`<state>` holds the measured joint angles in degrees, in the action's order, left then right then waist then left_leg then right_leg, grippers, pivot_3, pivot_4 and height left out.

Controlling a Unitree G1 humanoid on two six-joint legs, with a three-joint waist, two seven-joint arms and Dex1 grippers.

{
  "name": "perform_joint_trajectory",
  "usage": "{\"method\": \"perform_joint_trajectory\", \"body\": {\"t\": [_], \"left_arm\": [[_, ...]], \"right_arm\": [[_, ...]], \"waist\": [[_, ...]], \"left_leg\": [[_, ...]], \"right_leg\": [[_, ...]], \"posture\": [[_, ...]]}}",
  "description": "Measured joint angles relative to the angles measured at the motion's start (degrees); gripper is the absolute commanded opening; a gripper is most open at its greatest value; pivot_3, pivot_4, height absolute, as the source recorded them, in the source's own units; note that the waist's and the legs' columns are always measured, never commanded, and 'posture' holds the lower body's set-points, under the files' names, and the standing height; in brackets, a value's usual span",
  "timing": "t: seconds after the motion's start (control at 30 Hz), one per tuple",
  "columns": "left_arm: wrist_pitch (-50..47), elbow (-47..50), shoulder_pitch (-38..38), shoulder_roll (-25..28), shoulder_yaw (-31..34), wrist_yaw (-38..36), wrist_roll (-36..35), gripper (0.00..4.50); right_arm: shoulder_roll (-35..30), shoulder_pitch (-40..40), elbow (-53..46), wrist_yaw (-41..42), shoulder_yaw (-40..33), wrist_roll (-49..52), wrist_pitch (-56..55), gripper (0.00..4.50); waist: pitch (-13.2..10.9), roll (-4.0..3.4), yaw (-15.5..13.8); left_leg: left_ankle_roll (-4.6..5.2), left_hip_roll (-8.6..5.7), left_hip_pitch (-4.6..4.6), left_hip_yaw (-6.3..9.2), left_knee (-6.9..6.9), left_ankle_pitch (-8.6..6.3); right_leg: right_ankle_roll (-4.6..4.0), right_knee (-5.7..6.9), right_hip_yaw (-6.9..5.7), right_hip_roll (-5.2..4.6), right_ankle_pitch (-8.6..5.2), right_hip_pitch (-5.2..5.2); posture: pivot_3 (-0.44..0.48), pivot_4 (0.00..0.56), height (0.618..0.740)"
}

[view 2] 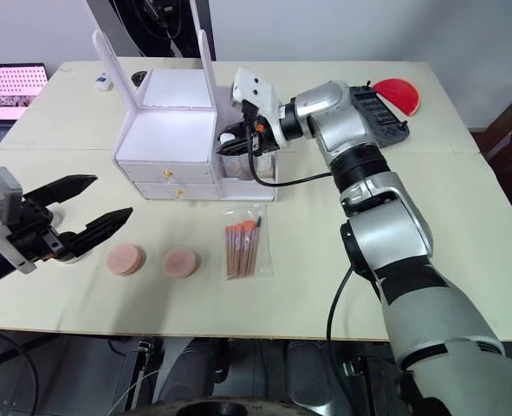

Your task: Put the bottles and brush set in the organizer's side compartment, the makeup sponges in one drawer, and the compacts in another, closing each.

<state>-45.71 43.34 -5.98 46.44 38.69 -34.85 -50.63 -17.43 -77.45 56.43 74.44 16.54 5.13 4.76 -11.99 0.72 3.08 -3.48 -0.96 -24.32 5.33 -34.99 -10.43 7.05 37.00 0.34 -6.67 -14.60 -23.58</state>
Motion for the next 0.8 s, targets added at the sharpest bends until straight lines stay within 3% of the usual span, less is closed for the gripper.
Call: {"method": "perform_joint_trajectory", "body": {"t": [0.13, 0.37, 0.4, 0.57, 0.8], "left_arm": [[0.04, -0.02, 0.05, 0.54, -0.31, 0.11, -0.06, 4.50], [0.17, -0.93, 0.02, 0.89, -0.31, -0.42, -0.05, 4.50], [0.24, -1.15, 0.02, 0.94, -0.31, -0.68, -0.01, 4.50], [1.57, -2.96, 0.28, 2.29, -0.46, -2.30, 0.43, 4.50], [5.65, -11.12, -1.42, 2.14, 3.82, -5.93, 2.47, 4.50]], "right_arm": [[1.02, -0.35, 3.88, -1.02, -0.05, -2.79, -2.21, 0.70], [1.76, -0.94, 5.23, -0.97, -1.35, -4.37, -2.30, 4.15], [1.76, -0.94, 5.27, -0.99, -1.49, -4.41, -2.29, 4.45], [0.85, -1.07, 5.02, -0.28, -4.05, -3.78, -1.28, 4.45], [-6.60, -2.90, 1.75, 3.73, -11.94, 1.27, 0.48, 4.45]], "waist": [[0.00, -0.01, 0.05], [0.00, -0.01, 0.82], [0.00, -0.01, 0.88], [-0.01, -0.02, 0.90], [-0.01, -0.02, 0.89]], "left_leg": [[0.00, 0.00, 0.00, -0.02, 0.01, 0.00], [0.00, 0.00, 0.01, -0.01, 0.00, 0.00], [0.00, 0.00, 0.01, -0.01, 0.01, 0.00], [0.00, 0.00, 0.01, -0.02, 0.03, 0.00], [0.00, 0.00, 0.00, -0.05, 0.08, 0.00]], "right_leg": [[0.01, 0.00, 0.02, 0.00, 0.01, -0.01], [0.01, 0.02, 0.03, 0.02, 0.01, 0.00], [0.01, 0.02, 0.04, 0.02, 0.01, -0.01], [0.00, 0.02, 0.04, 0.02, 0.00, -0.02], [-0.04, -0.05, 0.05, 0.01, -0.03, -0.03]], "posture": [[0.000, 0.150, 0.740], [0.000, 0.150, 0.740], [0.000, 0.150, 0.740], [0.000, 0.150, 0.740], [0.000, 0.150, 0.740]]}}
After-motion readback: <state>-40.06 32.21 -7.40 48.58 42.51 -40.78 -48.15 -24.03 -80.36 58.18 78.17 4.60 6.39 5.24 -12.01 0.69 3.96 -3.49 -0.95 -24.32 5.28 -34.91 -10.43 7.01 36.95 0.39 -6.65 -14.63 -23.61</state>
